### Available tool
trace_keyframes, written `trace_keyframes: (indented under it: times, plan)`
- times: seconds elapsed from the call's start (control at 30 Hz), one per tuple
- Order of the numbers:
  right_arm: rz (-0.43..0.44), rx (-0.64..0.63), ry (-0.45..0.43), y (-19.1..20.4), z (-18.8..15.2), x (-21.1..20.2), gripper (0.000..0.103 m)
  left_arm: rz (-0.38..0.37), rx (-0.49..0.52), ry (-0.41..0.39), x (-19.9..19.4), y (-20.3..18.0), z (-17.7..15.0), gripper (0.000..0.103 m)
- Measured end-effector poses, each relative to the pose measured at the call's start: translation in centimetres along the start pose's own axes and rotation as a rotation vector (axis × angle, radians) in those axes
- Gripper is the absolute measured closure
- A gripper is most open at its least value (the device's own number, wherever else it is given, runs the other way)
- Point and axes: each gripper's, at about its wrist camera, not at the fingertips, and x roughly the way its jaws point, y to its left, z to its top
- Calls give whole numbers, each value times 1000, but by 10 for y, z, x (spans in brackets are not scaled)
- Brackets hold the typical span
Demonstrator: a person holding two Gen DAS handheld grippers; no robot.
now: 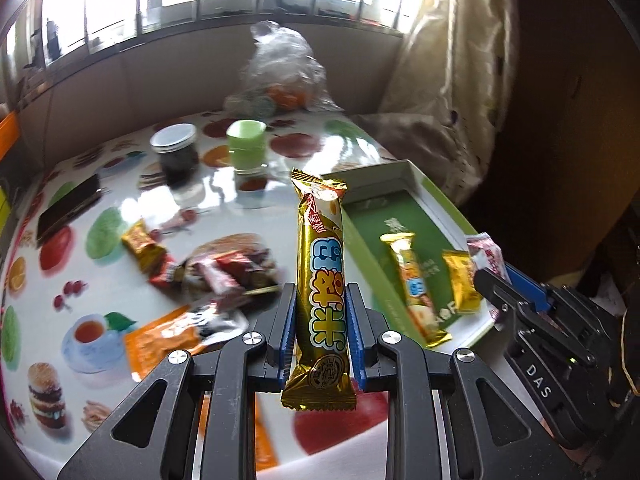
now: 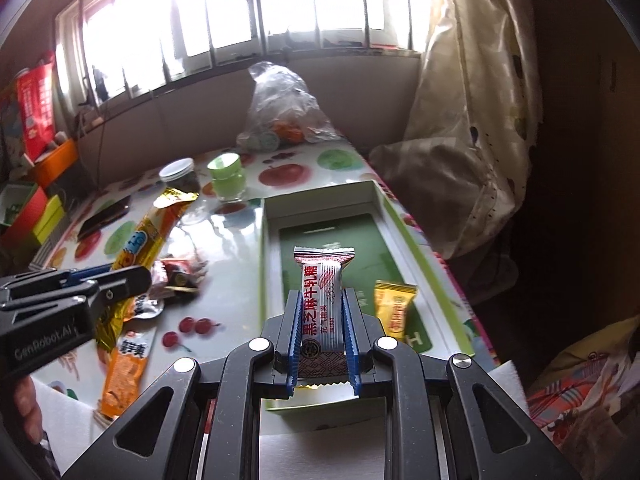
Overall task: Organize snacks
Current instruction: 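Carry the yellow-blue bar with the left gripper while the right carries the biscuit into the green box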
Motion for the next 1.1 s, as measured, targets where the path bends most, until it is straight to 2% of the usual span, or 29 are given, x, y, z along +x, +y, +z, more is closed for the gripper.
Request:
trace_keyframes:
  times: [0.37,0.67,1.1]
  plan:
    - [-36,23,22,-27,-1,10,85,-53,45,34,23,-36,5,79]
    - [-39,35,74,-40,-5,31,85,-111,45,110,53,-55,1,79]
    - [-38,34,123,-49,-10,56,85,-136,65,159,76,-72,2,79]
